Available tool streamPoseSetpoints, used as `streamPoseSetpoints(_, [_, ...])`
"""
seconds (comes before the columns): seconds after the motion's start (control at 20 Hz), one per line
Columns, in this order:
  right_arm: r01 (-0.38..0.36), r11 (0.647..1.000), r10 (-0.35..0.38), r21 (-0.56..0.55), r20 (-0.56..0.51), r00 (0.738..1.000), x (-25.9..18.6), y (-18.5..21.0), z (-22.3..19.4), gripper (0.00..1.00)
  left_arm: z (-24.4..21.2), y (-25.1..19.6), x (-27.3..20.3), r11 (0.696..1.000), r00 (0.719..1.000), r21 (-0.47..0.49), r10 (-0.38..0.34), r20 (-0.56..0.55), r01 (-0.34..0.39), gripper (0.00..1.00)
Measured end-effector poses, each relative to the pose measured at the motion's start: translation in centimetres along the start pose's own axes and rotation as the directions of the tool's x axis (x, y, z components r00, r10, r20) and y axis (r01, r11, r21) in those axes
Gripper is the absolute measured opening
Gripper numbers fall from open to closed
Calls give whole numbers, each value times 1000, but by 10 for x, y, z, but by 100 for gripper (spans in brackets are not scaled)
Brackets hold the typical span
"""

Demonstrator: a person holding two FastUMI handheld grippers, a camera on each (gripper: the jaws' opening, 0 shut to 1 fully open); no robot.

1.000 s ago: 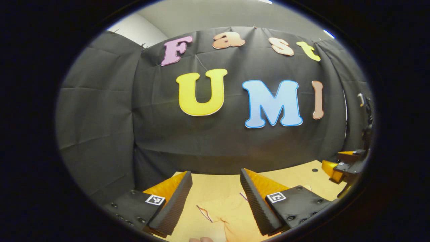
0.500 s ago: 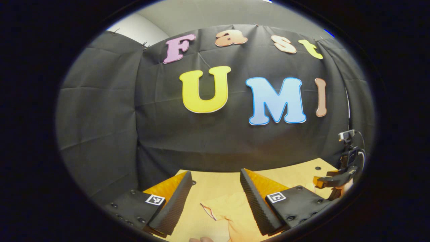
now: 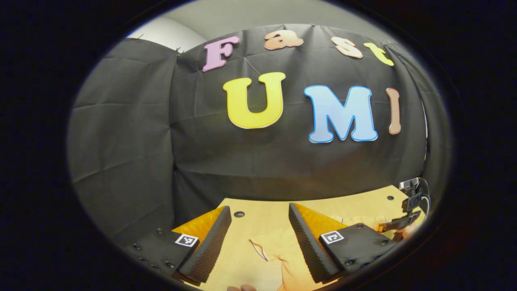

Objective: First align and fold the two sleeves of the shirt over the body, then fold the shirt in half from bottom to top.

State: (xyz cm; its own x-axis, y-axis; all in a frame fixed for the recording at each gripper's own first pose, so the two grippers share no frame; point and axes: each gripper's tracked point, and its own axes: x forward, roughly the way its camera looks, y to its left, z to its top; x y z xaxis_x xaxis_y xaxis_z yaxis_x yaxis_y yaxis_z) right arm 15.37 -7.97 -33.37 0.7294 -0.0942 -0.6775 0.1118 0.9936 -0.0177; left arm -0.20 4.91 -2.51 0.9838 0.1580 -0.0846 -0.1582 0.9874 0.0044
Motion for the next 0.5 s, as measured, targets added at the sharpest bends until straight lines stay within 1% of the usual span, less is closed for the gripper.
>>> streamPoseSetpoints(0.2, [-6,1000,7,14,-58,998,12,0,-14,98,-5,4,4,1000,1000,-5,17,-20,-17,96])
streamPoseSetpoints(0.25, [-13,1000,14,19,-77,997,11,1,-18,98,-6,5,3,1000,1000,-5,18,-22,-19,94])
streamPoseSetpoints(0.3, [-13,999,15,36,-71,997,12,0,-17,99,-6,4,4,1000,1000,-4,20,-24,-20,96])
streamPoseSetpoints(0.35, [-21,999,25,50,-80,996,13,2,-19,99,-6,4,5,1000,999,-3,21,-25,-21,94])
streamPoseSetpoints(0.4, [-33,997,39,70,-87,995,11,3,-18,99,-5,3,6,1000,999,-4,20,-25,-20,94])
streamPoseSetpoints(0.45, [-32,997,39,75,-90,995,14,3,-17,99,-5,1,8,1000,999,-4,18,-26,-18,96])
streamPoseSetpoints(0.5, [-41,996,48,74,-99,994,14,4,-18,86,-8,-1,7,1000,1000,-6,16,-26,-16,94])
